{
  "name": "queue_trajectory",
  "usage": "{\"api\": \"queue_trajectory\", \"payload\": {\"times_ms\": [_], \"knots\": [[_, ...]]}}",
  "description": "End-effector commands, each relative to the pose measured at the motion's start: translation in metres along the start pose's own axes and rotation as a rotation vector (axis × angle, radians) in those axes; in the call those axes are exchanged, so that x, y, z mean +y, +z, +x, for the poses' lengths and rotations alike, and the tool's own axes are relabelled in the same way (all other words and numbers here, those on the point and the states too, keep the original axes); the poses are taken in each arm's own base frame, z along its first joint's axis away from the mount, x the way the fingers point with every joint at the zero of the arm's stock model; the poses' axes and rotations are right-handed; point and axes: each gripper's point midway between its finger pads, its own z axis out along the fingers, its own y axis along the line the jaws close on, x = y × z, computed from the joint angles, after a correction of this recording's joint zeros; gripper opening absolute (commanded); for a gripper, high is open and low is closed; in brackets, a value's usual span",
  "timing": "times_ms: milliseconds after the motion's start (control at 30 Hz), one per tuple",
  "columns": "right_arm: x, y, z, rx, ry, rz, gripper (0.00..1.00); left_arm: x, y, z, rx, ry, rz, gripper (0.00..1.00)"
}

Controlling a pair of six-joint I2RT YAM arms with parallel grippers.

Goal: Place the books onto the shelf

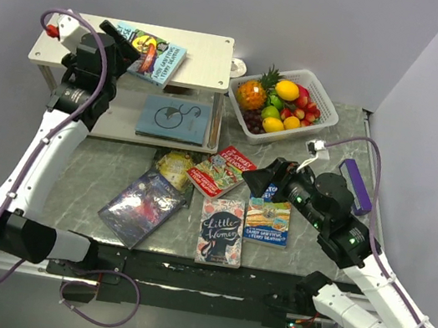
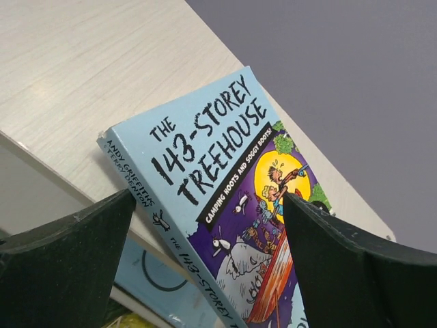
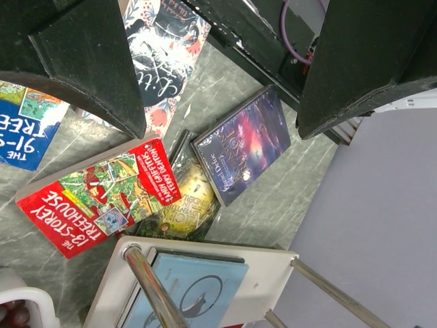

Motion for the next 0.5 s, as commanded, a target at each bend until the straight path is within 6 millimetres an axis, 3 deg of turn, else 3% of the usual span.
{"api": "queue_trajectory", "payload": {"times_ms": [0,167,233,267,333,367,433,467], "knots": [[0.008,-0.001,-0.017,-0.048,-0.01,-0.018,0.98,-0.003,-0.023,-0.026,-0.006,0.069,0.006,0.96],[0.008,-0.001,-0.015,-0.044,-0.006,-0.023,0.98,-0.021,-0.049,-0.033,0.03,0.044,0.135,0.96],[0.007,-0.003,-0.015,-0.049,-0.007,-0.021,0.98,-0.034,-0.06,-0.035,0.037,0.016,0.223,0.98],[0.008,-0.003,-0.015,-0.053,-0.007,-0.023,0.98,-0.051,-0.073,-0.036,0.05,-0.015,0.342,0.99],[0.007,-0.004,-0.015,-0.057,-0.007,-0.02,0.98,-0.072,-0.092,-0.033,0.079,-0.041,0.492,0.89],[0.007,-0.005,-0.016,-0.06,-0.006,-0.021,0.98,-0.085,-0.1,-0.016,0.148,-0.036,0.597,0.85],[0.006,-0.005,-0.015,-0.059,-0.004,-0.02,0.98,-0.108,-0.112,-0.003,0.196,-0.027,0.719,0.6],[0.006,-0.005,-0.015,-0.057,-0.005,-0.017,0.98,-0.115,-0.116,0.002,0.219,-0.016,0.748,0.35]]}}
